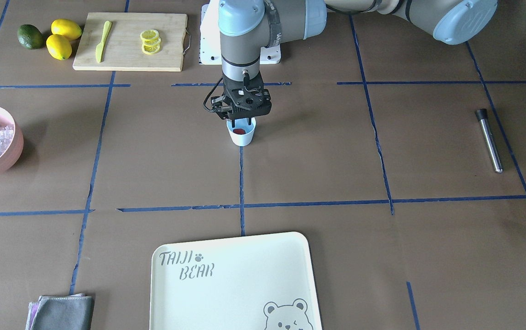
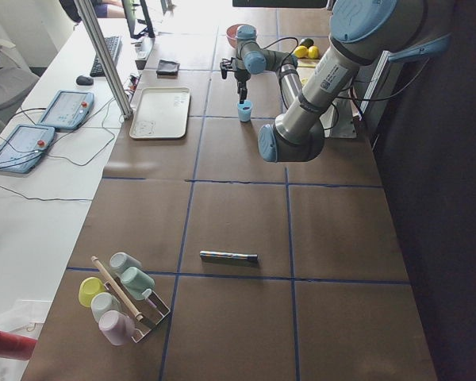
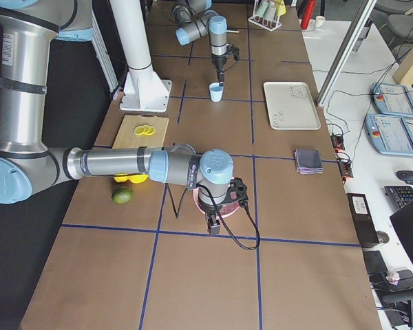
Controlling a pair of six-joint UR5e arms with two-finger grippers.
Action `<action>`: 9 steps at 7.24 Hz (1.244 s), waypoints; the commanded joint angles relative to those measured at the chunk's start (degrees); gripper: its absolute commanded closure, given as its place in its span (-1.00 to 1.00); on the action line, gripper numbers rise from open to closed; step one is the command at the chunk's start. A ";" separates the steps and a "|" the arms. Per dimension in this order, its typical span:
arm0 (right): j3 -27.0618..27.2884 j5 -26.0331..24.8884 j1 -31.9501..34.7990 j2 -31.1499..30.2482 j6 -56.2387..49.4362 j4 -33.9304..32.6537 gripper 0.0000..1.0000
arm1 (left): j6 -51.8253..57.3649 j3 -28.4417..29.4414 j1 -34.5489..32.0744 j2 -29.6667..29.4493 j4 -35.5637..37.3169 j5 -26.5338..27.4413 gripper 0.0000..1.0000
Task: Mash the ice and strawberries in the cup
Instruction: 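Open the left gripper to drop the strawberry into the cup, then move the empty left gripper back toward the white dish rack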
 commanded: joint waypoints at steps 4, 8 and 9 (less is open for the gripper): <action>-0.31 0.00 0.00 0.06 -0.17 0.00 -0.99 | 23.21 -24.10 -9.42 22.61 6.09 -6.45 -1.00; -0.14 -0.09 0.00 0.14 -0.18 0.00 -0.99 | 59.31 -25.90 -35.93 41.97 5.12 -21.91 -1.00; -0.14 -0.09 0.00 0.23 -0.18 0.00 -0.99 | 69.41 -25.11 -43.75 46.26 5.21 -25.07 -1.00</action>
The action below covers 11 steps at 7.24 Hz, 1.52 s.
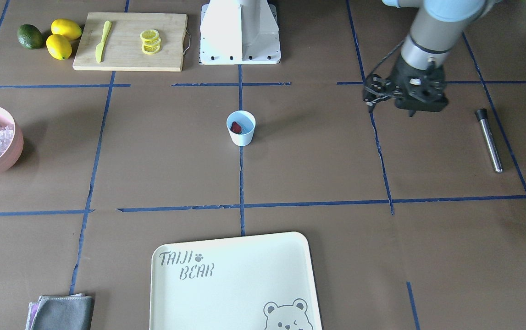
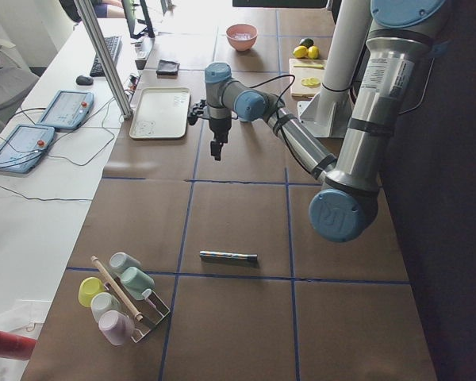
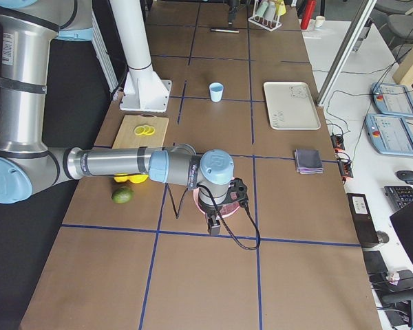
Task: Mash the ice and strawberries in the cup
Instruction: 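Move the empty left gripper back toward the white dish rack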
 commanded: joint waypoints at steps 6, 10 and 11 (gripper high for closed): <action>0.23 0.00 0.00 0.08 0.00 0.00 -0.99 | 16.05 19.37 -23.81 15.53 -24.48 -9.12 -1.00; 0.23 0.00 0.00 -0.01 0.00 0.00 -0.99 | -4.54 34.09 -9.01 15.44 -52.93 -1.17 -1.00; 0.23 0.00 0.00 -0.01 0.00 0.00 -0.99 | -5.64 36.37 -6.87 15.09 -55.67 -0.07 -1.00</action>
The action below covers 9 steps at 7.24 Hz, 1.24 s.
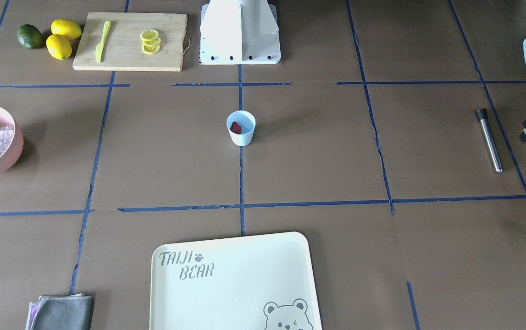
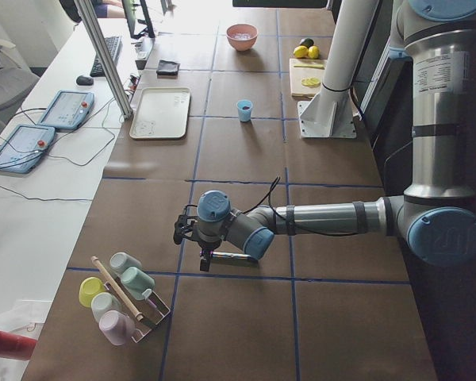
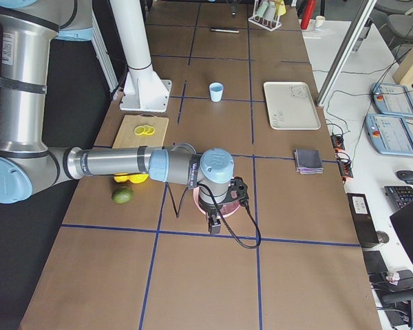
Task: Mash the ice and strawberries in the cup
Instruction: 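Move the empty left gripper back toward the white dish rack, then grasp the metal pestle lying near the rack with the left gripper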
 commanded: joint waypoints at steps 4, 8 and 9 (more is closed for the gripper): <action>-0.09 -0.09 0.00 -0.11 -0.09 0.00 -0.99 | -3.29 5.50 7.84 -0.80 -5.77 2.97 -1.00; -0.09 -0.09 0.00 -0.37 -0.17 0.00 -0.99 | -3.20 7.17 9.42 -2.38 -5.77 2.97 -0.94; -0.09 -0.18 0.00 -0.54 -0.17 0.00 -0.99 | -3.20 7.26 9.43 -2.47 -5.77 2.97 -0.73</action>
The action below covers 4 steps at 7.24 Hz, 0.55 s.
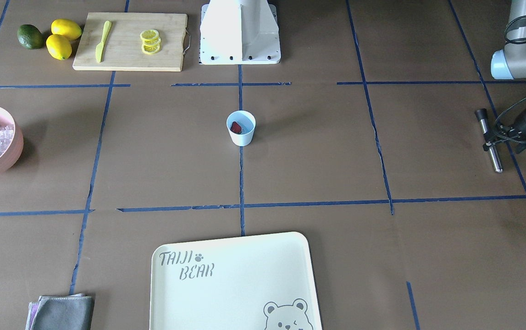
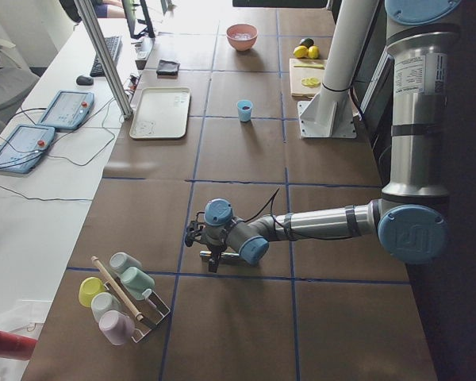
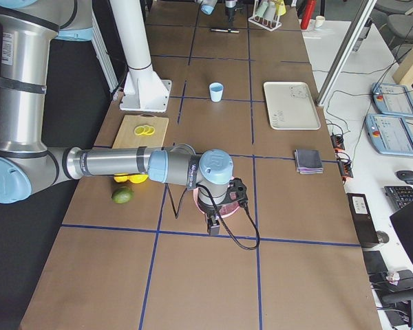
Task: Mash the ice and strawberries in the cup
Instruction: 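Grasp the metal pestle lying near the rack with the left gripper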
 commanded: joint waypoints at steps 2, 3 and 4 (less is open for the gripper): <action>0.00 -0.04 0.00 -0.28 -0.03 0.00 -0.99 | 0.21 0.38 0.23 -0.87 0.25 0.00 0.31; 0.09 -0.04 0.00 -0.20 0.06 0.09 -0.99 | 0.21 0.38 0.32 -0.87 0.33 -0.09 0.70; 0.09 -0.04 0.00 -0.20 0.06 0.09 -0.99 | 0.21 0.38 0.23 -0.87 0.33 0.00 0.87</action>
